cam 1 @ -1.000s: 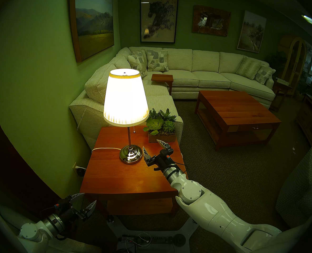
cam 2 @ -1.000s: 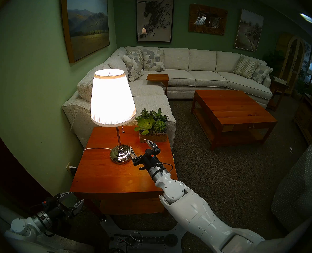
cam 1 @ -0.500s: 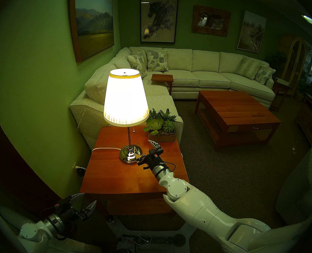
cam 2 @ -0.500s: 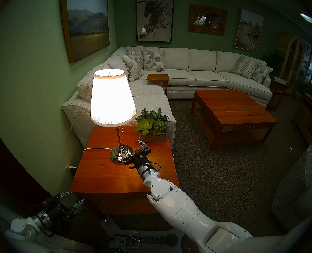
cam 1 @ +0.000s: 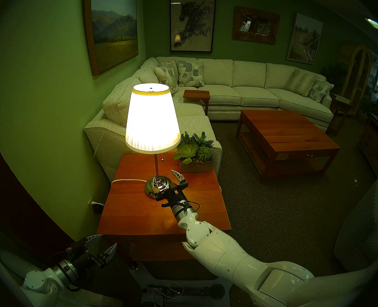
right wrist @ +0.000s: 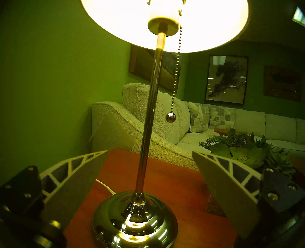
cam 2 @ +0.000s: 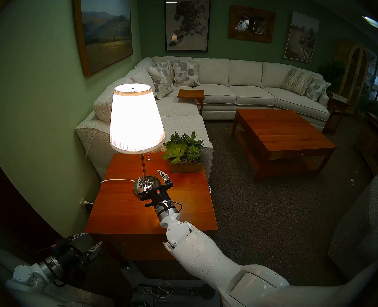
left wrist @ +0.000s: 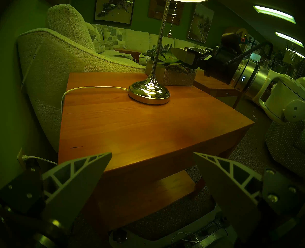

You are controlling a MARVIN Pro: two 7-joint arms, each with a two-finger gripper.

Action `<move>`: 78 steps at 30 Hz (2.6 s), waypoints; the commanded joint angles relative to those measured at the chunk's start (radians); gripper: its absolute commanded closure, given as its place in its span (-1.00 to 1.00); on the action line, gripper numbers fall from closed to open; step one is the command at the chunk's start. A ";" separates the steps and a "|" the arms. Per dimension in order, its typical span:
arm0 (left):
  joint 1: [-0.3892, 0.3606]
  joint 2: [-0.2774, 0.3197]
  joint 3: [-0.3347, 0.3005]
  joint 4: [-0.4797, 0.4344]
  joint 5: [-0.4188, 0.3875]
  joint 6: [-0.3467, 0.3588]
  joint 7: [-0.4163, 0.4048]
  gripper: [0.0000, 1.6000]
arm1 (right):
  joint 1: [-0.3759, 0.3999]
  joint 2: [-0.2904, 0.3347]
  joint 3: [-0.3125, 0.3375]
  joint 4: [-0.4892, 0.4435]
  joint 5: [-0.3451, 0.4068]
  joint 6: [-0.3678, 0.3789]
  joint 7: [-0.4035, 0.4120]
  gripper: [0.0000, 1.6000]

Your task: Pull on string to turn off lamp

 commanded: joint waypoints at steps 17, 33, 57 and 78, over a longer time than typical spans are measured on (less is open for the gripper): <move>-0.003 0.002 -0.006 -0.018 -0.004 -0.005 -0.002 -1.00 | 0.117 -0.111 -0.027 0.154 -0.157 -0.214 -0.338 -1.00; -0.003 0.002 -0.006 -0.017 -0.004 -0.005 -0.002 -1.00 | 0.216 -0.167 -0.032 0.283 -0.227 -0.248 -0.449 -1.00; -0.002 0.002 -0.007 -0.019 -0.004 -0.005 -0.001 -1.00 | 0.331 -0.222 -0.043 0.463 -0.277 -0.302 -0.527 -1.00; -0.002 0.002 -0.007 -0.019 -0.004 -0.005 -0.001 -1.00 | 0.383 -0.264 -0.034 0.567 -0.260 -0.323 -0.519 -1.00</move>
